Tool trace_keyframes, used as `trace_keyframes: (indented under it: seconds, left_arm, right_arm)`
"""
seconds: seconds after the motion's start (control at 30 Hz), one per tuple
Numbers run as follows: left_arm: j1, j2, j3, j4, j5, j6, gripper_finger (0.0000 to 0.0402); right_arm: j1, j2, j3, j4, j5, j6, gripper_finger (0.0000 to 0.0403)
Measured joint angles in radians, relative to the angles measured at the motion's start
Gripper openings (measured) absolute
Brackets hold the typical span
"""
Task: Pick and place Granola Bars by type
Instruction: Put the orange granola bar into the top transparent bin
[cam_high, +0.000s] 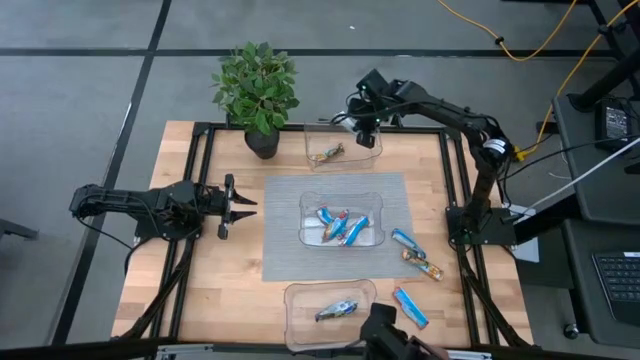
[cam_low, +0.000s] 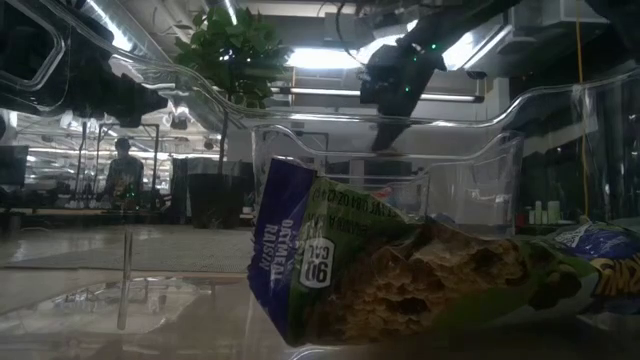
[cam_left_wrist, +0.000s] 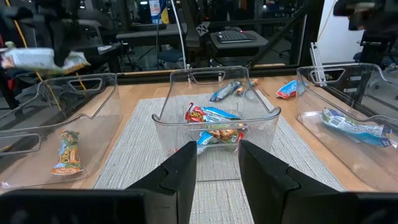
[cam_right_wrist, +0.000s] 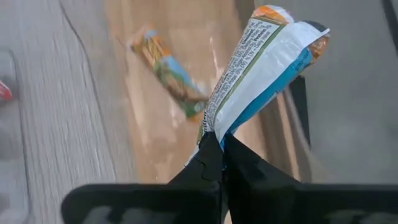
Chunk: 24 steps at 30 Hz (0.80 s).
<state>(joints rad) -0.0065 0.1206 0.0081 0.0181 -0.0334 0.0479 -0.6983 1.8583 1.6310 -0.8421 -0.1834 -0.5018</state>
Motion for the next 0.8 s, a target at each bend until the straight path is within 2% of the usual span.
trace_keyframes:
  seconds: [0.33,0.8]
  left_arm:
    - [0.000,0.000,0.000,0.000,0.000,0.000,0.0113]
    - [0.000,0.000,0.000,0.000,0.000,0.000,0.0113]
  right_arm:
    - [0.000,0.057,0.000,-0.072,0.008,0.002,0.0006]
    - [0.000,0.081,-0.001,-0.096,0.009,0.105,0.0007]
